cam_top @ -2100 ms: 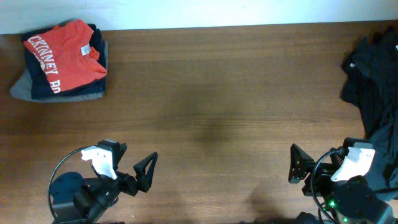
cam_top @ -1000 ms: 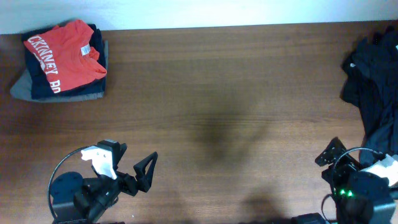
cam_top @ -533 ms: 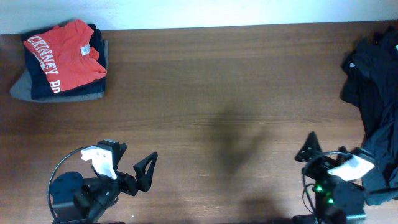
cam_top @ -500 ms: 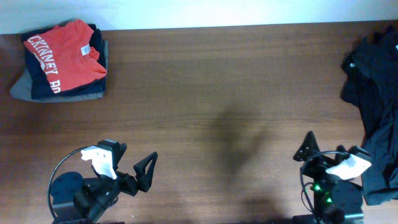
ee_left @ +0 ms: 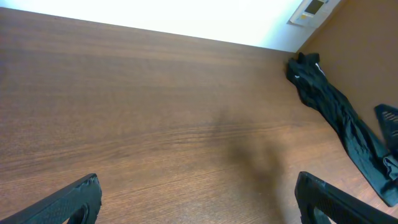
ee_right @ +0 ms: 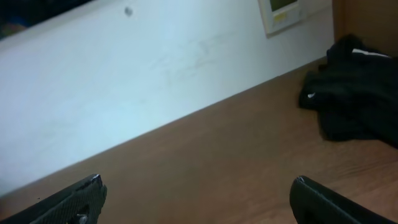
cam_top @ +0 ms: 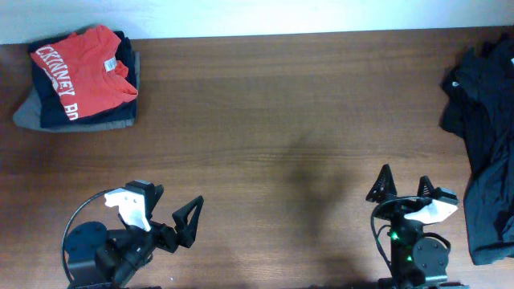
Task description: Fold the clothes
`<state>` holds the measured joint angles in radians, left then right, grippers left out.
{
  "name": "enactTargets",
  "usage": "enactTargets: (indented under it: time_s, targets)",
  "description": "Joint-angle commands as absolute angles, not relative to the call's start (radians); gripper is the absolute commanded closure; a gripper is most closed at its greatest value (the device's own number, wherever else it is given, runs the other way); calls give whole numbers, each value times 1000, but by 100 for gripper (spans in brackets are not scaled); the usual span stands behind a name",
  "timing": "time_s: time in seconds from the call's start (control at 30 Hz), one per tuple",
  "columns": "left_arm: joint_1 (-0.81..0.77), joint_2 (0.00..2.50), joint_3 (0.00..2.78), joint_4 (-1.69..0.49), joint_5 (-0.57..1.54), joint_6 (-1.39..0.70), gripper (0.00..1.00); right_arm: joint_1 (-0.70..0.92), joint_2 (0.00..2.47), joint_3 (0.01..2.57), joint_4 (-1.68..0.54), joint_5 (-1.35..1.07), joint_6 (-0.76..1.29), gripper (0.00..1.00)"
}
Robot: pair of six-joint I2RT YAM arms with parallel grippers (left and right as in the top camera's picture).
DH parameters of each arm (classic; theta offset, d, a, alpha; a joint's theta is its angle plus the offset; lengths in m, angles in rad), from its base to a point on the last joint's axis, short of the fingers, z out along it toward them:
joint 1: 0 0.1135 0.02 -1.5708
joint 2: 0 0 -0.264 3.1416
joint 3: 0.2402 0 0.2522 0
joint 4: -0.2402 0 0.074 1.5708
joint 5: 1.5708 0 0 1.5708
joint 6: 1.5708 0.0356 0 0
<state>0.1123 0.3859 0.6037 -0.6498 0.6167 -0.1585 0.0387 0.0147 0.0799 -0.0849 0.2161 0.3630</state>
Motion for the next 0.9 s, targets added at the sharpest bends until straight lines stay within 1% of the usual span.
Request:
enactTargets:
  time_s: [0.0, 0.1, 0.2, 0.4, 0.53, 0.87]
  targets:
    - [109, 378, 595, -648, 617, -164, 1, 23, 3, 43, -40, 128, 235, 1]
    - [109, 378, 595, -648, 617, -164, 1, -10, 3, 16, 4, 29, 157, 1]
    - [109, 378, 595, -648, 616, -164, 1, -48, 3, 6, 12, -29, 141, 1]
    - [109, 378, 595, -648, 617, -164, 1, -65, 3, 6, -20, -14, 25, 1]
    - [109, 378, 595, -648, 617, -164, 1, -65, 3, 6, -82, 14, 26, 1]
    - [109, 378, 595, -648, 617, -164, 1, -65, 3, 6, -81, 11, 26, 1]
